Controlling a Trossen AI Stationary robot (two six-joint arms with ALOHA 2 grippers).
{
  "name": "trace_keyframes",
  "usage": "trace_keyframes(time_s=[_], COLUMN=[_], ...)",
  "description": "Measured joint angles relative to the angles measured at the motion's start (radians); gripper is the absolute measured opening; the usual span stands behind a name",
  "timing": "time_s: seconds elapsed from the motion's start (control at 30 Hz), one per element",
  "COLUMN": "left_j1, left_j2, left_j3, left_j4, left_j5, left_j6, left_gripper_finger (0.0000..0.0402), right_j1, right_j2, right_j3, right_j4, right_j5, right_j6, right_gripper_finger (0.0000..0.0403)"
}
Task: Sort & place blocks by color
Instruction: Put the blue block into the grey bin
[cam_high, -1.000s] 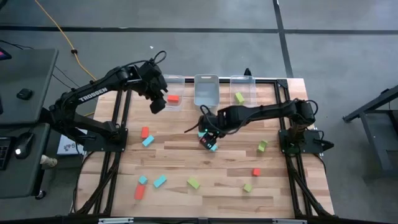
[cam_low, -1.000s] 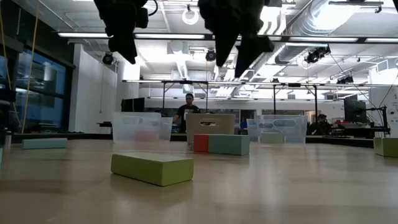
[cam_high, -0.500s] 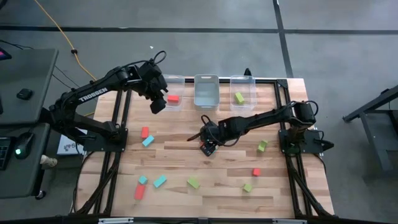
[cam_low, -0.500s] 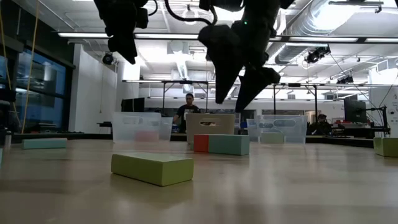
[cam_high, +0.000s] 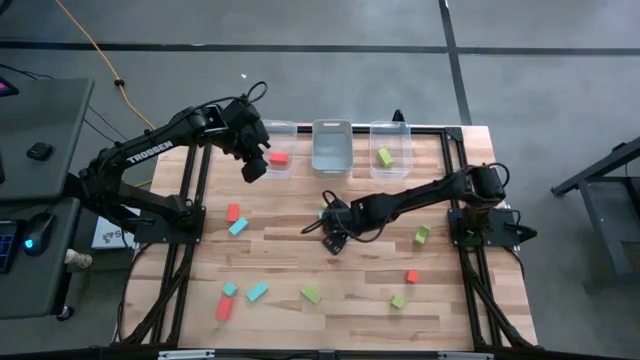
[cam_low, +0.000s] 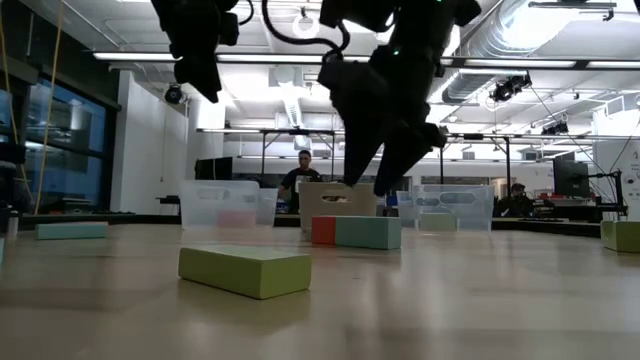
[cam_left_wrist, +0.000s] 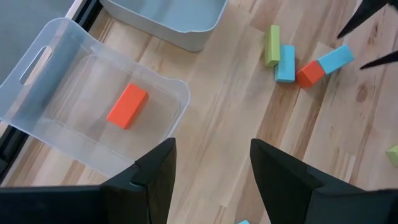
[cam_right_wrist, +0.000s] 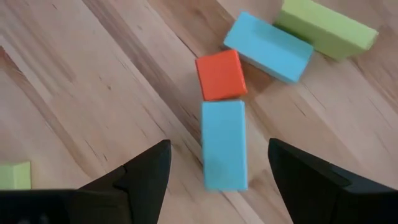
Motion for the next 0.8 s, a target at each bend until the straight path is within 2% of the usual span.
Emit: trace_keyframes(time_s=[0.47,0.8], left_j1=[0.000,0.000], left_j2=[0.000,0.000], left_j3=[0.000,0.000], left_j4=[0.001,0.002], left_j5=[-0.004,-0.004], left_j6=[0.000,-0.001], left_gripper_finger=[0.0184,0.0184], right_j1=[0.000,0.000], right_j2=[0.094,0.110], right_j3=[0.000,0.001], right_j4=[0.012,-0.002], right_j5=[-0.014,-0.010], right_j6=[0.024,0.027], right_gripper_finger=[0.0255,0.0179])
